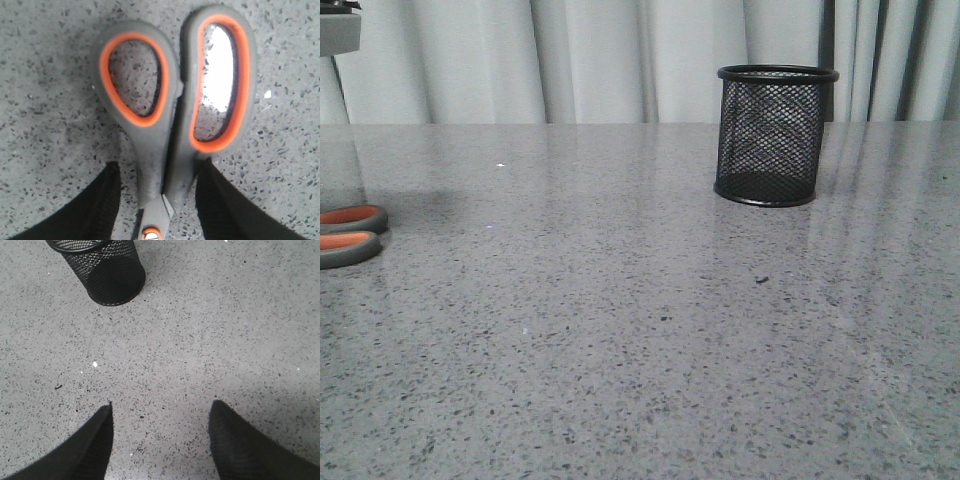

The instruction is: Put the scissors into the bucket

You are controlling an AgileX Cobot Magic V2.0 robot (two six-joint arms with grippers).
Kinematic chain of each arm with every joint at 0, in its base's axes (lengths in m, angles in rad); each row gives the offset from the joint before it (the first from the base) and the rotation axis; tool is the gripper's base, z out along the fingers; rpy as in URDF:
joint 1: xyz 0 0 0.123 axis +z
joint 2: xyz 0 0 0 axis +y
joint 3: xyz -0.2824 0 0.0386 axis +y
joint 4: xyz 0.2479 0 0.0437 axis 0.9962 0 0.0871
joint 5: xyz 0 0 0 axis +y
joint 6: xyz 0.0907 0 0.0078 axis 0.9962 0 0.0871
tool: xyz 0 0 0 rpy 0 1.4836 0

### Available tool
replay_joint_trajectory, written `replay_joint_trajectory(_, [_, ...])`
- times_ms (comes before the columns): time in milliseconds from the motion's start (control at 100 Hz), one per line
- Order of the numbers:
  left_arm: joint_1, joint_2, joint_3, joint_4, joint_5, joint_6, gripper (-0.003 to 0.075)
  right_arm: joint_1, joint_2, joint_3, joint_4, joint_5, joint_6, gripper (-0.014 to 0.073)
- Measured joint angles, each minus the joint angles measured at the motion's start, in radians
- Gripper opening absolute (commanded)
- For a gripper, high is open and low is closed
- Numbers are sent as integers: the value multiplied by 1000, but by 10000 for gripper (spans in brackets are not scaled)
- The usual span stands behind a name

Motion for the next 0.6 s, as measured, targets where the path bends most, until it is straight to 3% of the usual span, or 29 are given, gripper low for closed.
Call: replay_joint_trajectory(600, [-2, -39, 25, 39, -15, -2, 317, 22, 0, 0, 0, 8, -2, 380])
